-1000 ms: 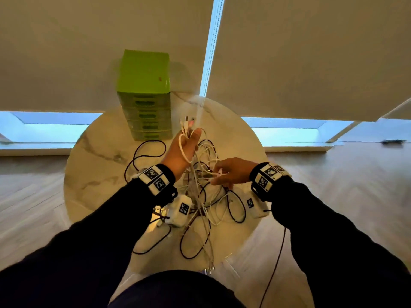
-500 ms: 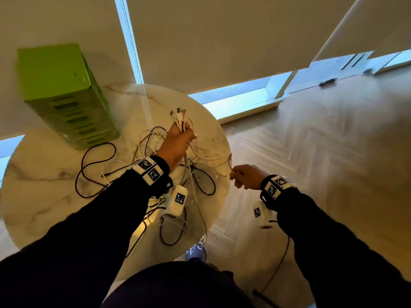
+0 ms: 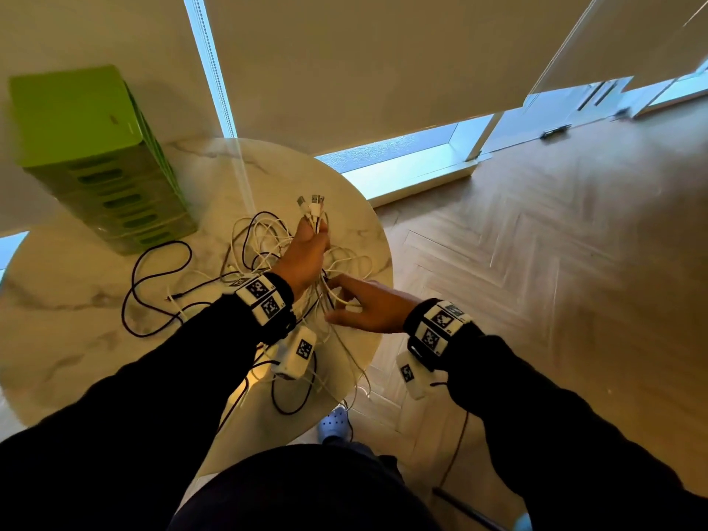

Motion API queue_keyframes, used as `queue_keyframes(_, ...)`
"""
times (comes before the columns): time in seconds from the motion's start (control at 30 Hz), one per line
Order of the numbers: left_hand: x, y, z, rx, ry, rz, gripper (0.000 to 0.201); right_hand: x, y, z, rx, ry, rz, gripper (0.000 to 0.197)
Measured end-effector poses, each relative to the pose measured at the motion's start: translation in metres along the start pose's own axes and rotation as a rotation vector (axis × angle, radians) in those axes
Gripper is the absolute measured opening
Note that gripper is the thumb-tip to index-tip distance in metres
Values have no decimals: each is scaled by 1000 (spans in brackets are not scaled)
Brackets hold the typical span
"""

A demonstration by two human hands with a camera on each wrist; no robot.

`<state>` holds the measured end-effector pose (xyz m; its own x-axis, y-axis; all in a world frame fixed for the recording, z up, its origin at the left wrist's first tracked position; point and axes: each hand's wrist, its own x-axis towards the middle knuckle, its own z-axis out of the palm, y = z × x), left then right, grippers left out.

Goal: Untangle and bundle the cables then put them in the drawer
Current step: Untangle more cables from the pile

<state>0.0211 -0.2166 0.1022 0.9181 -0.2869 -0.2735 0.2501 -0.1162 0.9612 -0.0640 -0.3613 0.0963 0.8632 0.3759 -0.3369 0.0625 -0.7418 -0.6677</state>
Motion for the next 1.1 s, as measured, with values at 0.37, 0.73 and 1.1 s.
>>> queue_keyframes(0.37, 3, 13, -35, -378, 76, 76, 32, 4, 53, -36, -602, -180, 666, 33)
queue_keyframes(0.73, 0, 17, -41, -170, 48, 50, 36, 53, -28, -21, 6, 170, -90, 24)
queue_keyframes(1.1, 5, 22, -44, -393, 41, 44, 43, 36, 17, -53, -465, -343, 609, 47)
